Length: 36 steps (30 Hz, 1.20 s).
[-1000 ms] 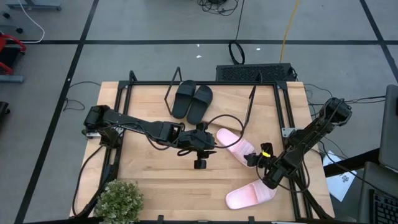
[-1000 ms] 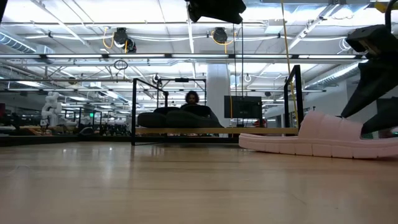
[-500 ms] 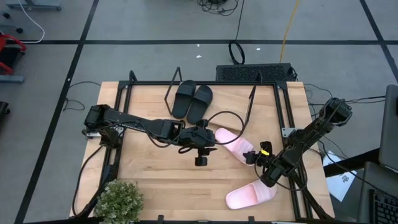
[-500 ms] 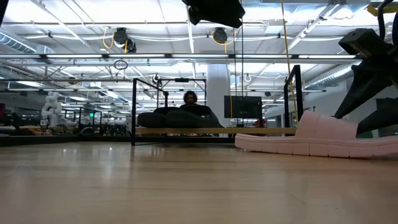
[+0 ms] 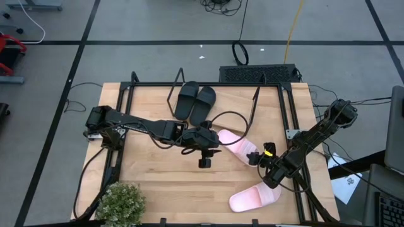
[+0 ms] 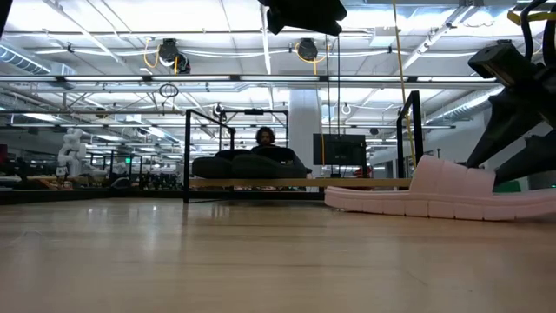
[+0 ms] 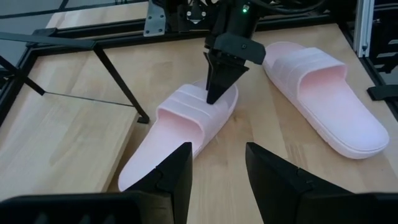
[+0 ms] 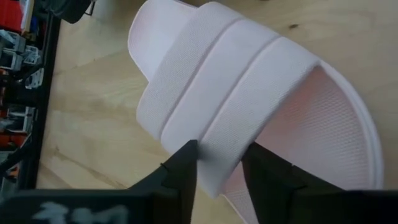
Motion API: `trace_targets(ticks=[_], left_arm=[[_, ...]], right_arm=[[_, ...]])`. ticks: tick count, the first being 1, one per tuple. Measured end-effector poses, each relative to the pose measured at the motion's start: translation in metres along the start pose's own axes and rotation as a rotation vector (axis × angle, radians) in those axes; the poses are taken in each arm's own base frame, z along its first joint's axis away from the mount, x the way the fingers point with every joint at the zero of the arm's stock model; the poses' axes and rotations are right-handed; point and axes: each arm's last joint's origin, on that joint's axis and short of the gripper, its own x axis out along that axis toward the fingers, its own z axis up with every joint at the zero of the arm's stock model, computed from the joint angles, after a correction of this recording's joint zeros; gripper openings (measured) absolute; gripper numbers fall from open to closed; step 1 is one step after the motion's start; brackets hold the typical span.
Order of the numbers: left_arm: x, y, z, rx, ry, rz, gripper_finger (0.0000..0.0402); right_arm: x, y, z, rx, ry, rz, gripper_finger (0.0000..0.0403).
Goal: Pick and place slides into the shelf
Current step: Put the top pink slipper on the shelf
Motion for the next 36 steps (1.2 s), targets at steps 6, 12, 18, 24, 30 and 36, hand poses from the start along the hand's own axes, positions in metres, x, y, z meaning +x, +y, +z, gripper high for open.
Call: trace_targets(ticks=[6,12,18,24,30,36], left_arm=[[0.000,0.000,0.000,0.000,0.000,0.000,0.0147],[0.000,0.000,0.000,-0.013,-0.001,0.000,0.0147],[0.000,0.000,0.000,-0.048,-0.005,0.000,0.0147],[0.000,0.000,0.000,-0.093,-0.005,-0.001,0.0147],[0.000,-0.003,0.006,-0.210,-0.054,-0.112,0.0147],[-0.002,-0.007,0.013,-0.294,-0.096,-0.239,0.0147]], right_arm=[[0.000,0.000,0.000,-0.024,0.000,0.000,0.0042],[-0.001,0.000,-0.001,-0.031,0.007,0.002,0.0008],[-0.005,0.000,-0.008,-0.024,0.072,0.014,0.0004],[-0.014,0.002,-0.017,-0.017,0.128,0.092,0.0002],[-0.022,0.006,-0.019,-0.055,0.172,0.154,0.0001],[-0.029,0.014,-0.019,-0.121,0.199,0.224,0.0001]])
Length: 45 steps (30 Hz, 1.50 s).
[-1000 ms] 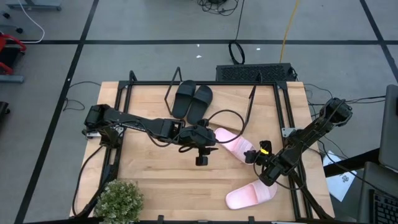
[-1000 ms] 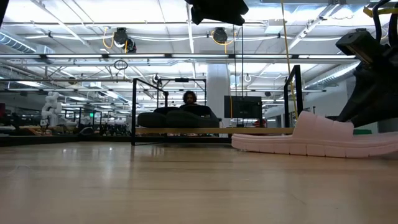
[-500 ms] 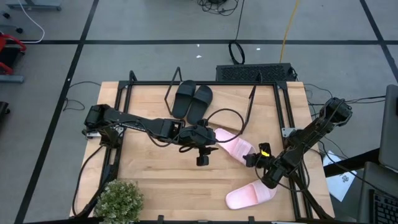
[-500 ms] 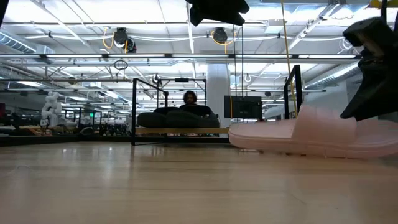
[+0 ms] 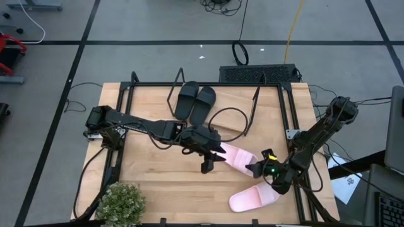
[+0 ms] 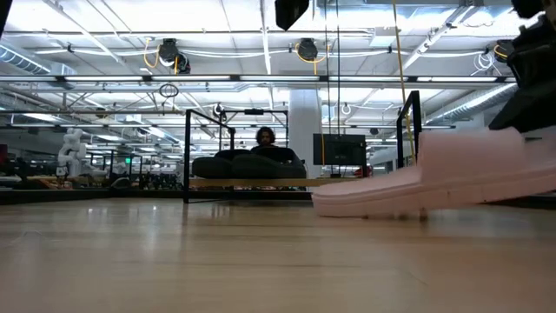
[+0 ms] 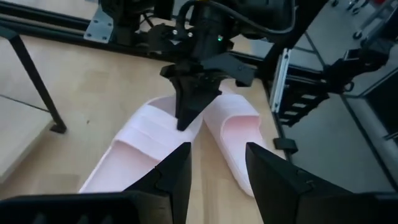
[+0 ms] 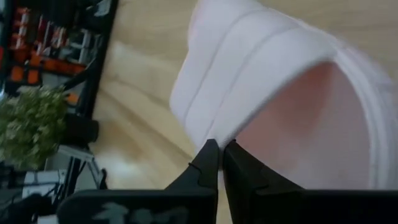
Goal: Pick and place slides into the shelf
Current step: Put the top pink slipper on the shelf
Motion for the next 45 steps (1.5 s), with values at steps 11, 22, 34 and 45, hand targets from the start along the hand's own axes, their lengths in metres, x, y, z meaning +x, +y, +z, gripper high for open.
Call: trace_targets(ticks=[11,22,34,45], left_arm=[[-0.019,-0.009,0.007,0.058,-0.014,-0.039,0.0147],[-0.035,-0.028,-0.006,0.388,0.083,0.042,0.0147],[-0.034,-0.038,-0.004,0.816,0.044,0.328,0.0147],[-0.026,-0.043,-0.002,0.966,0.006,0.334,0.0147]], right_arm=[[-0.015,0.015,0.007,-0.125,0.070,0.098,0.0000],[-0.037,0.029,0.027,-0.174,0.112,0.213,0.0000],[-0.049,0.054,0.047,-0.148,0.093,0.407,0.0000],[-0.038,0.062,0.060,-0.133,0.140,0.429,0.0000]])
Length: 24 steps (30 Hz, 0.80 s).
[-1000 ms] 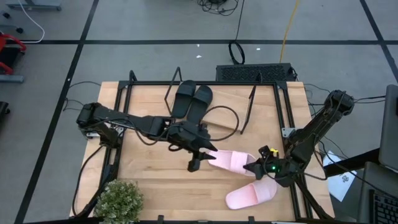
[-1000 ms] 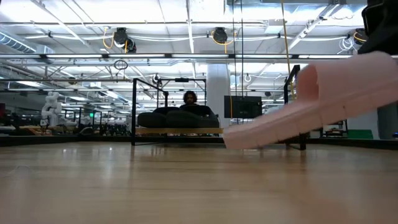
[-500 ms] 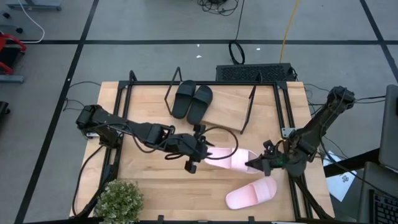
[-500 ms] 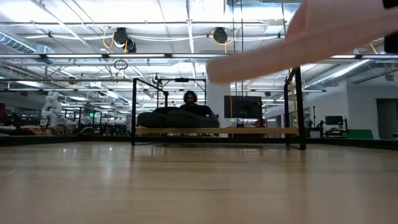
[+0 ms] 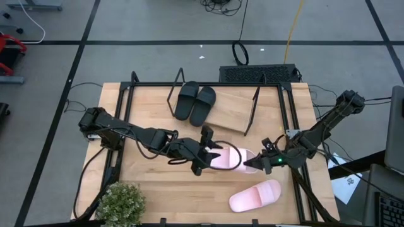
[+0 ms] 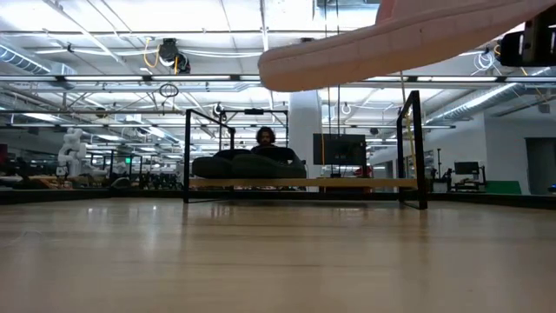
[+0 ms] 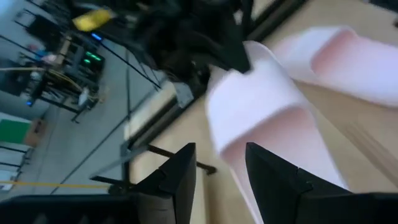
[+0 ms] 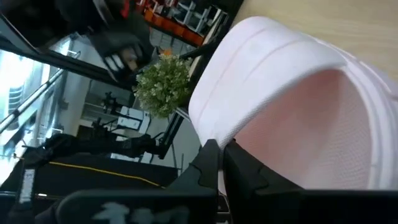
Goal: Pick and place slides into the shelf
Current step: Put the top pink slipper on the shelf
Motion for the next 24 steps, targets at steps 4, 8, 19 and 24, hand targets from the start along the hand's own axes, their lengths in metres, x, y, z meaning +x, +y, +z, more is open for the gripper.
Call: trace_targets(ticks=[4,8,19,24], left_arm=[[0.011,-0.009,0.000,0.042,0.008,-0.006,0.0147],[0.022,-0.021,-0.001,0.122,0.033,0.007,0.0147],[0.025,-0.022,0.003,0.167,0.068,0.129,0.0147],[0.025,-0.023,0.004,0.176,0.051,0.113,0.0147]], right_arm=[[0.004,0.005,0.007,0.008,0.003,0.054,0.0000],[0.006,0.010,0.014,0.014,-0.012,0.112,0.0000],[0.009,0.011,0.019,0.021,0.011,0.145,0.0000],[0.009,0.011,0.020,0.025,0.006,0.144,0.0000]])
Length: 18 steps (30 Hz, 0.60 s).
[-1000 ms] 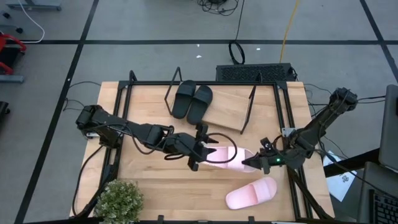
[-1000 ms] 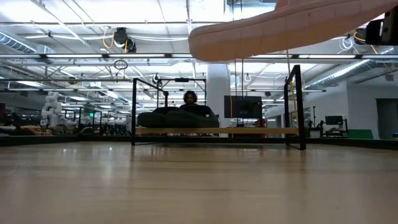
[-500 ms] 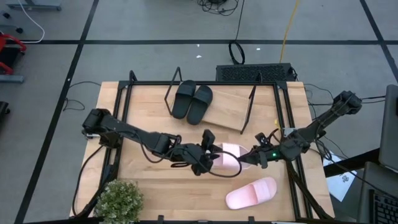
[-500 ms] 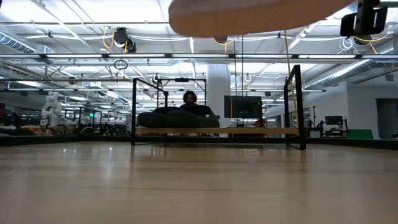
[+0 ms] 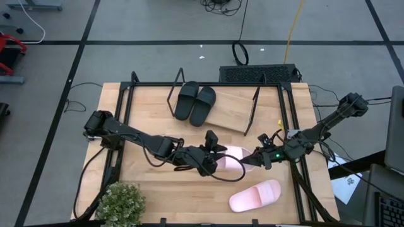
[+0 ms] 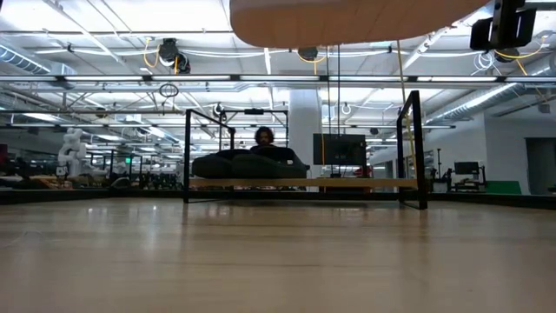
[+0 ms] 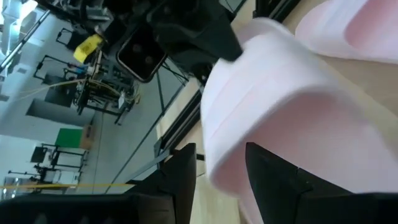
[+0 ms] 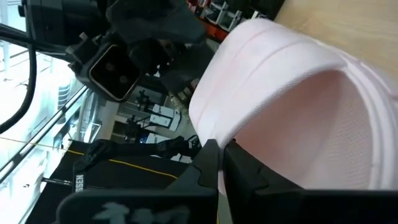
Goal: Pick and place slides into the shelf
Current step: Put the top pink slipper on the shelf
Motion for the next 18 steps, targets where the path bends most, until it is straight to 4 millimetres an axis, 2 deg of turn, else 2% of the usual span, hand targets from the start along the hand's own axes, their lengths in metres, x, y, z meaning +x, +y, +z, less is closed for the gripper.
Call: trace_targets(ticks=[18], left_arm=[[0.0070,-0.0046,0.0013,-0.045,-0.066,-0.056,0.0142]], right_arm=[[0.0039,0.0002,0.0054,0.013,-0.014,0.019,0.0000]])
